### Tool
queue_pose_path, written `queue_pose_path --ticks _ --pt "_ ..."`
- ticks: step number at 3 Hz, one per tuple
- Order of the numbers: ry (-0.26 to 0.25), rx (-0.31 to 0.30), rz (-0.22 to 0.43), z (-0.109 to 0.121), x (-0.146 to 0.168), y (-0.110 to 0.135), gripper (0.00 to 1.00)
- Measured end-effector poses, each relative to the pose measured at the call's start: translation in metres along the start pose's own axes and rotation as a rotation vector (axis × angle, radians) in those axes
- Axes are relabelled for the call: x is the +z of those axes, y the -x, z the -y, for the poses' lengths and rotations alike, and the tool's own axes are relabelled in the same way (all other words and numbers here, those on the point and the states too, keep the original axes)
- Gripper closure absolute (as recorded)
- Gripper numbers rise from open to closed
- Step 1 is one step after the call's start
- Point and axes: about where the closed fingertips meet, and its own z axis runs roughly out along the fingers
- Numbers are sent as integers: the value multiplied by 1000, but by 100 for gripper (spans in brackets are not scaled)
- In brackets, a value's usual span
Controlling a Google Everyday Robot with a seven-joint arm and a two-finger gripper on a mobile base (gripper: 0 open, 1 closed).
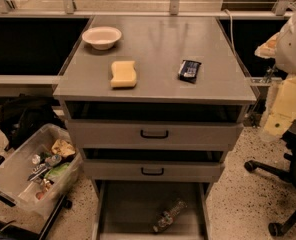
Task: Pick water bottle from bottom drawer and place on counter
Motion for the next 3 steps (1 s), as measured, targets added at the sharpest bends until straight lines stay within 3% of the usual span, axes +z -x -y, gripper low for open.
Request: queue_pose_path --ticks 1,2,3 --pt "0 0 0 0 0 0 0" --pt "33 10 22 -16 30 -2 0" --pt "124 43 56 -63 112 -14 0"
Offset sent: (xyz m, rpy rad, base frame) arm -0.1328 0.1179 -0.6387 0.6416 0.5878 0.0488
